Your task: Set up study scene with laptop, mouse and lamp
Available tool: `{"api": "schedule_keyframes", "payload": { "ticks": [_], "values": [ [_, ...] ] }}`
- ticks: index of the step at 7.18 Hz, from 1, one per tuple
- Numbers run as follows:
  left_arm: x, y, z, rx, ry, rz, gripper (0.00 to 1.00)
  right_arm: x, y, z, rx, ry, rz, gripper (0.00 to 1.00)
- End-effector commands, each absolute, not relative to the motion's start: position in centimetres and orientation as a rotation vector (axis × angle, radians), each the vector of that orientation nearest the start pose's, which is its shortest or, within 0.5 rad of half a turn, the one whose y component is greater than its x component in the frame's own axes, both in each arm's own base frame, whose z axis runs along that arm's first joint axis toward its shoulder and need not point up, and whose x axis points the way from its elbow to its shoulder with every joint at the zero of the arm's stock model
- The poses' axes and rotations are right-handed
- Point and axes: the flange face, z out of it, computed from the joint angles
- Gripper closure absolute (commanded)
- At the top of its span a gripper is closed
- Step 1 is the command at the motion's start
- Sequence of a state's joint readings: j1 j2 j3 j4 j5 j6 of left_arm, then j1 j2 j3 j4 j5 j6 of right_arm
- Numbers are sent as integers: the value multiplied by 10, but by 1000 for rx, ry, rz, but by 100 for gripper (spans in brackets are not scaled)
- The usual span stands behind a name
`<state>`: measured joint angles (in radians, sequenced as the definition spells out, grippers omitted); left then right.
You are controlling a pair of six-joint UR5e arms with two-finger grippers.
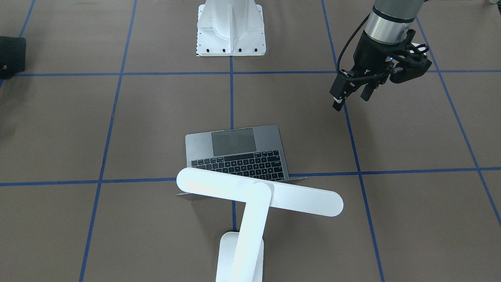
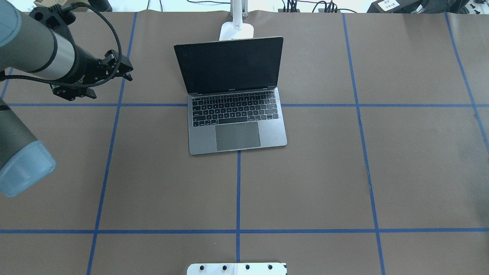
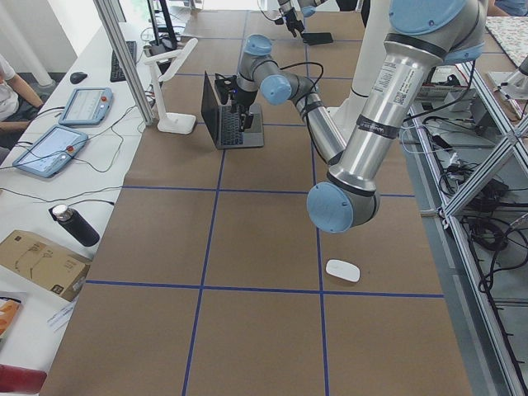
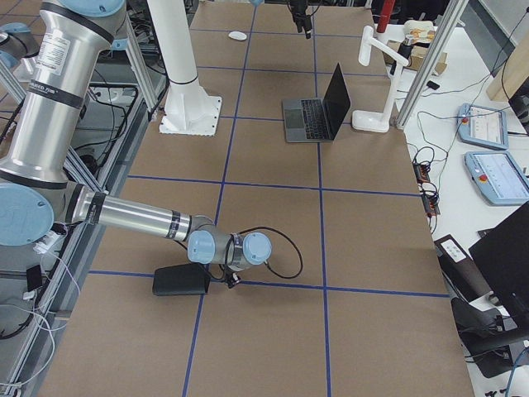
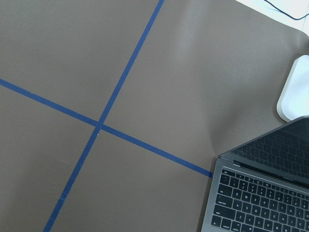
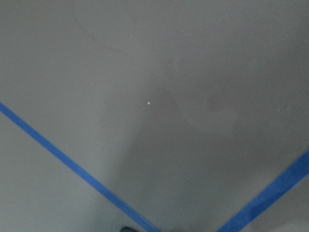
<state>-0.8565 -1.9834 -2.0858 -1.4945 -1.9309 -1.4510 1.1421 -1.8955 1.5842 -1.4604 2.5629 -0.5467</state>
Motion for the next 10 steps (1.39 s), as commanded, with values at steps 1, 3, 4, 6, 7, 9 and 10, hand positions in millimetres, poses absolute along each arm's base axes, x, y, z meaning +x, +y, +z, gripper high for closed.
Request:
{"api": "schedule_keyframes", "payload": {
  "ticks": [1,3,4,6,7,9,10],
  "values": [
    [283,-476,226,91,910,-540,0,-93,-321,757,-112,-1028,-876,4],
    [286,-481,226,96,903,-573,0,-95,-329,756,-145,-1042,-908,4],
    [289,-484,226,100,898,-577,0,-88,-333,757,-158,-1065,-933,3],
    [289,-485,225,103,900,-578,0,-76,-335,745,-200,-1098,-942,3],
    [290,-485,226,101,899,-577,0,-71,-332,751,-213,-1102,-955,2],
    [289,-486,225,124,894,-589,0,-72,-324,759,-242,-1115,-967,2],
    [290,-485,224,127,897,-588,0,-78,-330,758,-247,-1134,-991,2]
  ]
}}
